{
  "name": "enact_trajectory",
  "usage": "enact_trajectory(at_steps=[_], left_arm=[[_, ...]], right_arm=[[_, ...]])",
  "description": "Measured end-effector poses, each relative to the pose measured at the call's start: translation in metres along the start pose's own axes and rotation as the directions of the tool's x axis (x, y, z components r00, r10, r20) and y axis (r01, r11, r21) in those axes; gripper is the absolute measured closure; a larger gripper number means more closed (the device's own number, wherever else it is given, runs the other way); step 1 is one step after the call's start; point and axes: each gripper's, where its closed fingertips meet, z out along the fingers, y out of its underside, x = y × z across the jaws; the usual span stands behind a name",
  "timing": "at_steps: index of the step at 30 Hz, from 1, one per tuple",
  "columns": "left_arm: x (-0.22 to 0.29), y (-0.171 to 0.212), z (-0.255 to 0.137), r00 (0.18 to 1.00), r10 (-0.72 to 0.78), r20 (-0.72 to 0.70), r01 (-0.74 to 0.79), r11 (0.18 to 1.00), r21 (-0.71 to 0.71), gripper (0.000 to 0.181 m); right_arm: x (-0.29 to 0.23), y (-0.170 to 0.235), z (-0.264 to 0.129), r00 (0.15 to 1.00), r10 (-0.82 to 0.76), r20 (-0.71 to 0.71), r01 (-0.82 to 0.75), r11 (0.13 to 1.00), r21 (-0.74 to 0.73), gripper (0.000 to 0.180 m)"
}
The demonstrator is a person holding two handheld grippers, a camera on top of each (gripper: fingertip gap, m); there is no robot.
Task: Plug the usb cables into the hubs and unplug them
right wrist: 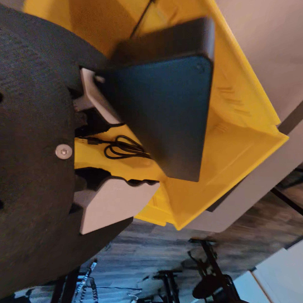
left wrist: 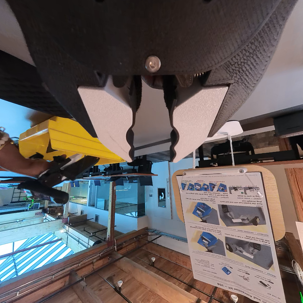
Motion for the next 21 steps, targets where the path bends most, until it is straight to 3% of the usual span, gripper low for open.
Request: enact_trajectory(at_steps=[1, 5, 8, 10, 13, 15, 16, 18, 21], left_arm=[[0.0, 0.0, 0.0, 1.0, -0.003, -0.003, 0.003, 1.0, -0.002, 0.139], [0.001, 0.001, 0.0, 1.0, -0.01, -0.01, 0.01, 1.0, -0.003, 0.139], [0.001, 0.0, 0.0, 1.0, 0.002, -0.003, -0.002, 1.0, -0.003, 0.139], [0.0, 0.0, 0.0, 1.0, 0.012, 0.008, -0.011, 1.0, -0.001, 0.139], [-0.001, -0.005, 0.0, 1.0, 0.017, 0.016, -0.018, 0.999, 0.029, 0.139], [0.0, -0.008, -0.001, 1.0, 0.004, 0.011, -0.004, 0.999, 0.045, 0.138], [0.0, -0.008, -0.001, 1.0, -0.003, 0.007, 0.003, 0.999, 0.047, 0.138], [0.001, -0.008, -0.001, 1.0, -0.008, -0.001, 0.008, 0.999, 0.05, 0.138], [0.002, -0.01, -0.002, 1.0, 0.012, -0.001, -0.012, 0.998, 0.06, 0.137]], right_arm=[[0.001, 0.003, -0.008, 1.0, 0.024, 0.0, -0.024, 1.0, -0.016, 0.111], [0.009, -0.007, -0.049, 0.988, 0.156, -0.02, -0.154, 0.985, 0.073, 0.11], [0.018, -0.039, -0.095, 0.975, 0.195, -0.106, -0.154, 0.938, 0.312, 0.109], [0.003, -0.077, -0.135, 0.973, 0.215, -0.083, -0.13, 0.809, 0.573, 0.1], [-0.028, -0.12, -0.211, 0.945, 0.321, -0.062, -0.087, 0.43, 0.898, 0.06], [-0.057, -0.127, -0.25, 0.922, 0.386, -0.034, -0.044, 0.192, 0.98, 0.059], [-0.074, -0.128, -0.26, 0.914, 0.404, -0.034, -0.016, 0.12, 0.993, 0.061], [-0.107, -0.126, -0.262, 0.9, 0.429, -0.078, 0.054, 0.068, 0.996, 0.069], [-0.152, -0.133, -0.236, 0.882, 0.409, -0.232, 0.203, 0.113, 0.973, 0.075]])
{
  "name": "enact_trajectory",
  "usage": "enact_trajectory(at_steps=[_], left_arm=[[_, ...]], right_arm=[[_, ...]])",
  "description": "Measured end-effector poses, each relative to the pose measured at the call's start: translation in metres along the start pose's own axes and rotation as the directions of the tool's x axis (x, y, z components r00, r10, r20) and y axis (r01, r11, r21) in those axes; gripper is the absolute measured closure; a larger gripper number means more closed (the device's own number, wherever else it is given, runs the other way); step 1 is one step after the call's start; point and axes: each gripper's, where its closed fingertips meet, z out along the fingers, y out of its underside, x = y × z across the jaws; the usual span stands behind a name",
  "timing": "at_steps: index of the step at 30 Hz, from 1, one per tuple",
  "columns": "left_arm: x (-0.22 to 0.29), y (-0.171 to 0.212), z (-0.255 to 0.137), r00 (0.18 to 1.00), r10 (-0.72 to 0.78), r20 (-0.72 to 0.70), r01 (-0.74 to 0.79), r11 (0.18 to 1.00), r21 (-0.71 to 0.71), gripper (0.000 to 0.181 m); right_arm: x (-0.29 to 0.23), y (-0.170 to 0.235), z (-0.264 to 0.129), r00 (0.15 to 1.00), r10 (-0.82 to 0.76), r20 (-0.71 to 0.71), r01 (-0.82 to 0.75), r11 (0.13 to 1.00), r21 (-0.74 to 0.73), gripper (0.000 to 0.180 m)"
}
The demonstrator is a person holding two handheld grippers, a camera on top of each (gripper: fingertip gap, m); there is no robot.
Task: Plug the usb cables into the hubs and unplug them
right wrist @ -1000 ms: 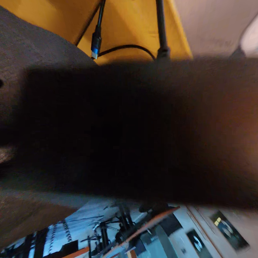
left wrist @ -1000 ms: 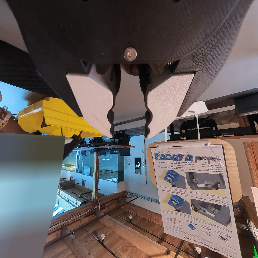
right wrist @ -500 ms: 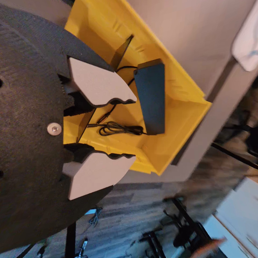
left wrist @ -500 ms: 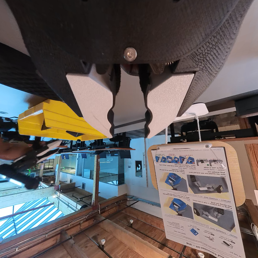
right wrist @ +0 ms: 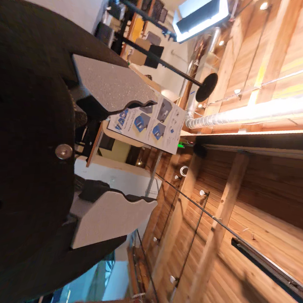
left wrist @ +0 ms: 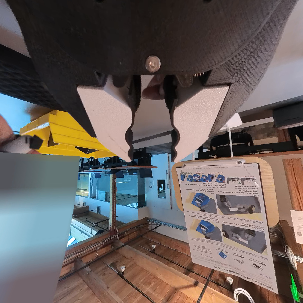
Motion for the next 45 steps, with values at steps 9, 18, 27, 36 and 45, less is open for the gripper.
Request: enact_trajectory(at_steps=[9, 18, 27, 36, 45], left_arm=[[0.006, -0.001, 0.0, 0.999, 0.022, -0.024, -0.022, 1.0, 0.004, 0.135], [0.023, -0.02, -0.004, 0.988, -0.009, -0.155, 0.009, 1.0, -0.002, 0.135], [-0.062, -0.075, -0.073, 0.992, 0.017, -0.128, -0.05, 0.965, -0.256, 0.136], [-0.219, -0.015, -0.098, 0.991, 0.108, -0.077, -0.119, 0.473, -0.873, 0.135], [-0.286, 0.096, -0.12, 0.993, -0.08, -0.089, -0.098, -0.126, -0.987, 0.121]], right_arm=[[-0.079, 0.101, -0.011, 0.952, 0.143, 0.269, -0.016, 0.905, -0.424, 0.073], [-0.068, 0.11, -0.013, 0.946, 0.266, 0.187, -0.153, 0.871, -0.467, 0.076], [-0.081, 0.107, -0.015, 0.924, 0.299, 0.237, -0.154, 0.862, -0.483, 0.08], [-0.089, 0.107, -0.016, 0.913, 0.306, 0.27, -0.141, 0.857, -0.496, 0.081], [-0.087, 0.11, -0.017, 0.909, 0.321, 0.267, -0.152, 0.849, -0.507, 0.084]])
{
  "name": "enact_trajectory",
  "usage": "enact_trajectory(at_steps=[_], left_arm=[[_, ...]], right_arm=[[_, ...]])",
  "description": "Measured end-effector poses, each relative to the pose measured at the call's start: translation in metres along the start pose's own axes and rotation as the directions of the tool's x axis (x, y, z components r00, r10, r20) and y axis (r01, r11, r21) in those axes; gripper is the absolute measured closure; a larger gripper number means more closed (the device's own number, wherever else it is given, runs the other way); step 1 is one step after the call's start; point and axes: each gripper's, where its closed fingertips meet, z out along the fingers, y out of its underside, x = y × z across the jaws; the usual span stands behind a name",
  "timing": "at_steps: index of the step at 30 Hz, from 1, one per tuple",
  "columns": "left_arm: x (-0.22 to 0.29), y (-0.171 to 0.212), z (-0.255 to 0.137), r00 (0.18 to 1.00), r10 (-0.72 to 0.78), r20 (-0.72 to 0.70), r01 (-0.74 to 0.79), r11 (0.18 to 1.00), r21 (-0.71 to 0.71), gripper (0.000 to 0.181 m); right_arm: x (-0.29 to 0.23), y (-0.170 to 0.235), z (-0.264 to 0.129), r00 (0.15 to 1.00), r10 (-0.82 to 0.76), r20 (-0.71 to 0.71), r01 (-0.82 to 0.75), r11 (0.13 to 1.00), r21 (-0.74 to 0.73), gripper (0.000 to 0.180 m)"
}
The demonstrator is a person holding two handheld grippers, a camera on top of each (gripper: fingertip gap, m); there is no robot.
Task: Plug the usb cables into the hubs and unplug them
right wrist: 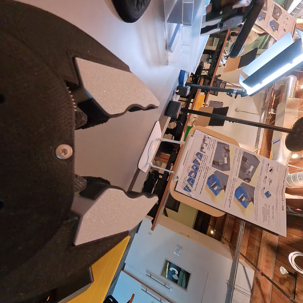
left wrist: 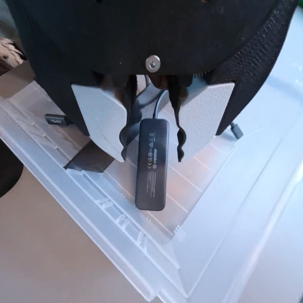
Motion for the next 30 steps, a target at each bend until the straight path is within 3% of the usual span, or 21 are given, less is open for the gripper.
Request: enact_trajectory(at_steps=[5, 7, 10, 13, 17, 20, 24, 27, 30], left_arm=[[-0.007, 0.017, 0.03, 0.999, 0.045, -0.02, -0.048, 0.979, -0.2, 0.115], [-0.003, 0.022, 0.035, 0.997, 0.058, -0.044, -0.068, 0.962, -0.264, 0.134], [-0.007, 0.016, 0.025, 0.993, 0.114, 0.002, -0.11, 0.963, -0.246, 0.134], [-0.015, -0.005, -0.007, 0.985, 0.12, 0.122, -0.106, 0.988, -0.111, 0.135], [-0.021, -0.052, -0.086, 0.931, 0.02, 0.366, -0.126, 0.955, 0.268, 0.135], [0.006, -0.088, -0.16, 0.861, -0.12, 0.494, -0.246, 0.752, 0.612, 0.135], [0.089, -0.111, -0.228, 0.863, -0.181, 0.471, -0.402, 0.317, 0.859, 0.135], [0.147, -0.113, -0.255, 0.947, -0.189, 0.261, -0.272, -0.033, 0.962, 0.135], [0.197, -0.106, -0.263, 0.998, -0.042, -0.042, 0.023, -0.371, 0.928, 0.135]], right_arm=[[0.0, -0.001, -0.001, 1.0, -0.004, 0.005, 0.004, 1.0, 0.001, 0.086], [0.0, -0.001, 0.0, 1.0, 0.002, 0.007, -0.002, 1.0, 0.001, 0.087], [0.001, 0.0, 0.0, 1.0, 0.01, 0.01, -0.01, 1.0, 0.002, 0.088], [0.0, 0.0, -0.001, 1.0, 0.013, 0.013, -0.014, 1.0, 0.003, 0.089], [-0.001, 0.0, -0.001, 1.0, 0.014, 0.026, -0.014, 1.0, -0.002, 0.091], [-0.002, 0.0, 0.0, 1.0, 0.01, 0.029, -0.01, 1.0, -0.002, 0.092], [-0.004, -0.001, 0.0, 0.999, 0.01, 0.038, -0.01, 1.0, 0.005, 0.093], [-0.007, -0.004, 0.0, 0.999, 0.005, 0.053, -0.005, 1.0, 0.016, 0.093], [-0.016, -0.012, 0.0, 0.995, -0.007, 0.095, 0.001, 0.998, 0.061, 0.092]])
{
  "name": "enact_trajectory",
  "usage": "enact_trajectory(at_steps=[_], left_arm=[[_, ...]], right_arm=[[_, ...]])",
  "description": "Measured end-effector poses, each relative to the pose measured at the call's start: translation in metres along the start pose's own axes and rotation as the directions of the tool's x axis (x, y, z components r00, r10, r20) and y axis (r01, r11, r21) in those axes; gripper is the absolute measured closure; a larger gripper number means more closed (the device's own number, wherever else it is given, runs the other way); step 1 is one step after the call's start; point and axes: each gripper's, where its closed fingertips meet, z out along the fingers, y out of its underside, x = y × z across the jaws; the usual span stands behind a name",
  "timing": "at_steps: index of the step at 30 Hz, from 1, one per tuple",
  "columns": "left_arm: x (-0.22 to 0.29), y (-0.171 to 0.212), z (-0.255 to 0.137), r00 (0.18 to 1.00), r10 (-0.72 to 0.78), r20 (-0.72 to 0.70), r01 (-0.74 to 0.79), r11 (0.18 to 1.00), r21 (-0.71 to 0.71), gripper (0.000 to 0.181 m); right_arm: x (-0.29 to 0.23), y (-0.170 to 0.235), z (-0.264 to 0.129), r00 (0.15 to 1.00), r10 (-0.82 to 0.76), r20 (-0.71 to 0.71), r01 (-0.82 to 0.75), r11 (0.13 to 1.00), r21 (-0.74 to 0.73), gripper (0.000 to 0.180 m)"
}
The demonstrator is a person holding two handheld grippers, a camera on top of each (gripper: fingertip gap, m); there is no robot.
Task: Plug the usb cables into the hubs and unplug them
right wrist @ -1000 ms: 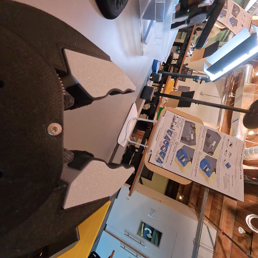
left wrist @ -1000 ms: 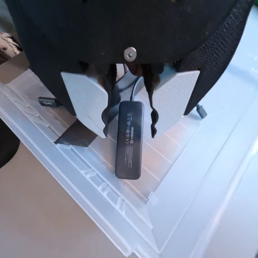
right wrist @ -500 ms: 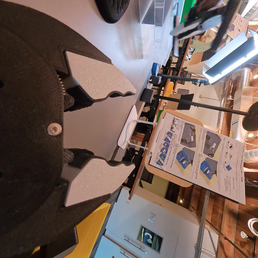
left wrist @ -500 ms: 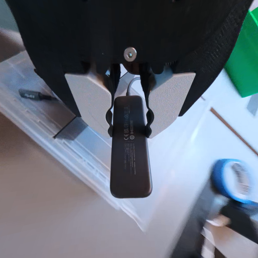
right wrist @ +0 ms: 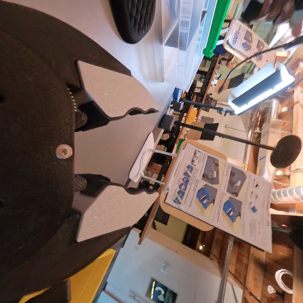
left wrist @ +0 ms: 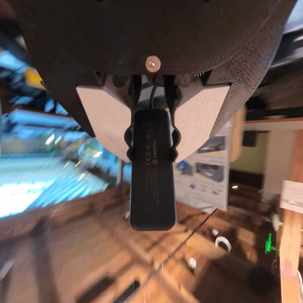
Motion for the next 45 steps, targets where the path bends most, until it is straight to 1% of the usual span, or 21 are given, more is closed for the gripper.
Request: enact_trajectory(at_steps=[2, 4, 6, 9, 11, 13, 16, 21, 24, 26, 28, 29, 31, 33, 34, 35, 37, 38, 39, 42, 45], left_arm=[[0.03, 0.003, -0.01, 0.965, -0.241, -0.105, 0.257, 0.951, 0.17, 0.135], [0.054, 0.016, -0.02, 0.888, -0.416, -0.197, 0.457, 0.843, 0.282, 0.135], [0.07, 0.044, -0.025, 0.814, -0.54, -0.214, 0.581, 0.758, 0.297, 0.135], [0.092, 0.09, -0.025, 0.743, -0.638, -0.202, 0.669, 0.704, 0.239, 0.134], [0.105, 0.113, -0.026, 0.68, -0.709, -0.188, 0.733, 0.652, 0.193, 0.135], [0.122, 0.128, -0.025, 0.634, -0.747, -0.199, 0.773, 0.618, 0.142, 0.135], [0.147, 0.144, -0.022, 0.632, -0.747, -0.206, 0.77, 0.636, 0.056, 0.135], [0.17, 0.164, -0.021, 0.624, -0.754, -0.205, 0.759, 0.647, -0.067, 0.135], [0.171, 0.175, -0.026, 0.693, -0.685, -0.224, 0.65, 0.728, -0.218, 0.132], [0.159, 0.169, -0.03, 0.806, -0.535, -0.252, 0.487, 0.842, -0.231, 0.124], [0.151, 0.166, -0.037, 0.905, -0.282, -0.318, 0.198, 0.941, -0.273, 0.116], [0.149, 0.169, -0.043, 0.922, -0.128, -0.366, 0.012, 0.953, -0.303, 0.112], [0.151, 0.183, -0.062, 0.83, 0.183, -0.526, -0.395, 0.86, -0.324, 0.111], [0.155, 0.201, -0.082, 0.632, 0.384, -0.673, -0.694, 0.668, -0.271, 0.111], [0.158, 0.208, -0.089, 0.545, 0.431, -0.719, -0.774, 0.588, -0.235, 0.111], [0.163, 0.212, -0.092, 0.493, 0.45, -0.744, -0.809, 0.551, -0.203, 0.112], [0.178, 0.221, -0.099, 0.457, 0.403, -0.793, -0.808, 0.56, -0.182, 0.12], [0.183, 0.223, -0.1, 0.458, 0.387, -0.8, -0.797, 0.577, -0.177, 0.133], [0.185, 0.223, -0.097, 0.474, 0.397, -0.786, -0.785, 0.595, -0.173, 0.157], [0.188, 0.228, -0.103, 0.511, 0.296, -0.807, -0.733, 0.641, -0.229, 0.168], [0.19, 0.226, -0.107, 0.544, 0.233, -0.806, -0.668, 0.702, -0.248, 0.169]], right_arm=[[-0.009, -0.012, -0.001, 0.999, -0.016, 0.047, 0.012, 0.998, 0.066, 0.091], [-0.023, -0.033, -0.005, 0.993, -0.042, 0.112, 0.021, 0.983, 0.181, 0.09], [-0.043, -0.064, -0.018, 0.976, -0.079, 0.203, 0.005, 0.939, 0.345, 0.097], [-0.055, -0.094, -0.036, 0.971, -0.131, 0.2, 0.017, 0.872, 0.488, 0.126], [-0.067, -0.096, -0.036, 0.959, -0.197, 0.205, 0.075, 0.871, 0.486, 0.136], [-0.082, -0.087, -0.029, 0.933, -0.259, 0.25, 0.133, 0.893, 0.429, 0.131], [-0.091, -0.081, -0.023, 0.926, -0.266, 0.269, 0.148, 0.909, 0.39, 0.132], [-0.093, -0.066, -0.021, 0.88, -0.388, 0.274, 0.299, 0.901, 0.314, 0.164], [-0.082, -0.058, -0.029, 0.848, -0.381, 0.367, 0.301, 0.918, 0.259, 0.167], [-0.073, -0.057, -0.038, 0.831, -0.378, 0.408, 0.293, 0.921, 0.258, 0.168], [-0.066, -0.053, -0.047, 0.803, -0.383, 0.457, 0.301, 0.922, 0.243, 0.168], [-0.065, -0.05, -0.052, 0.784, -0.381, 0.49, 0.303, 0.924, 0.232, 0.168], [-0.068, -0.041, -0.061, 0.731, -0.375, 0.569, 0.313, 0.927, 0.209, 0.168], [-0.075, -0.031, -0.066, 0.684, -0.363, 0.633, 0.326, 0.928, 0.18, 0.167], [-0.079, -0.027, -0.068, 0.663, -0.355, 0.659, 0.322, 0.93, 0.177, 0.167], [-0.084, -0.026, -0.069, 0.647, -0.347, 0.679, 0.31, 0.933, 0.182, 0.167], [-0.091, -0.026, -0.071, 0.628, -0.323, 0.708, 0.267, 0.944, 0.194, 0.167], [-0.095, -0.027, -0.072, 0.618, -0.308, 0.723, 0.245, 0.95, 0.195, 0.167], [-0.097, -0.026, -0.072, 0.614, -0.3, 0.73, 0.233, 0.953, 0.195, 0.167], [-0.093, -0.025, -0.066, 0.642, -0.301, 0.705, 0.235, 0.953, 0.192, 0.162], [-0.096, -0.03, -0.064, 0.663, -0.282, 0.694, 0.191, 0.96, 0.207, 0.136]])
